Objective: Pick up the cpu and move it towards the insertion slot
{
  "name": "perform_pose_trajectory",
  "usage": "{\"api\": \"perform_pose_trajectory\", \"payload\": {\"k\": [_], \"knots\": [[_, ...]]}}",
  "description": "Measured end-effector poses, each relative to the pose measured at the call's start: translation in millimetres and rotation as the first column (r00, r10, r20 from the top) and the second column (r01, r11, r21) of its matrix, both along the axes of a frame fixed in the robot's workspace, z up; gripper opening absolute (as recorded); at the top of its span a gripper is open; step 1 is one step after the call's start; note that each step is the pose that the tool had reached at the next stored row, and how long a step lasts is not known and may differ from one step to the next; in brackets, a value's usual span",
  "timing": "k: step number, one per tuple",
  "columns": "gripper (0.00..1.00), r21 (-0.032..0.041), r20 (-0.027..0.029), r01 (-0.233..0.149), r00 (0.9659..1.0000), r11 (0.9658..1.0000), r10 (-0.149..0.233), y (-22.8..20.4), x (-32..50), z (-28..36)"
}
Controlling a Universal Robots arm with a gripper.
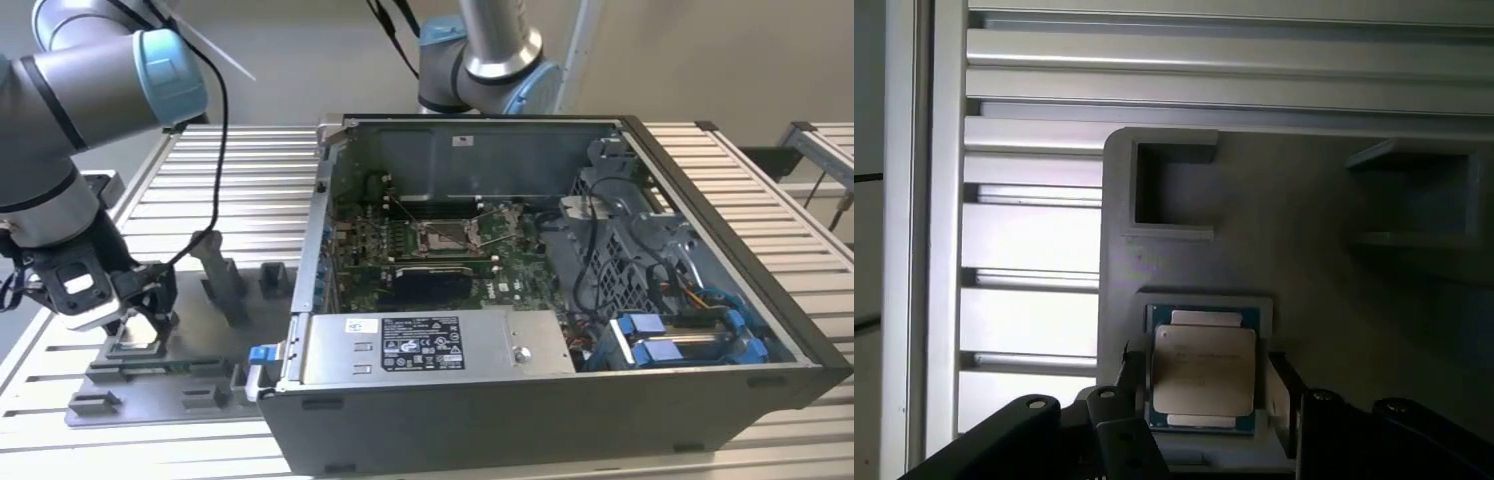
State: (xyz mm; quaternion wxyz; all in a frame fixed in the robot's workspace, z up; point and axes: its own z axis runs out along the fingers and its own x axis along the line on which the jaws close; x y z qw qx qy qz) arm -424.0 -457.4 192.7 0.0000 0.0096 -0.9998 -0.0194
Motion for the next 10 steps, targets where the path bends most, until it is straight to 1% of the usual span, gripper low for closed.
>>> {"api": "perform_pose_trajectory", "payload": {"k": [3,10], "knots": [[1.0,0.0,0.0,0.0,1.0,1.0,0.0,0.0,0.0,-4.0],[1.0,0.0,0.0,-0.001,1.0,1.0,0.001,0.0,0.0,-4.8]]}}
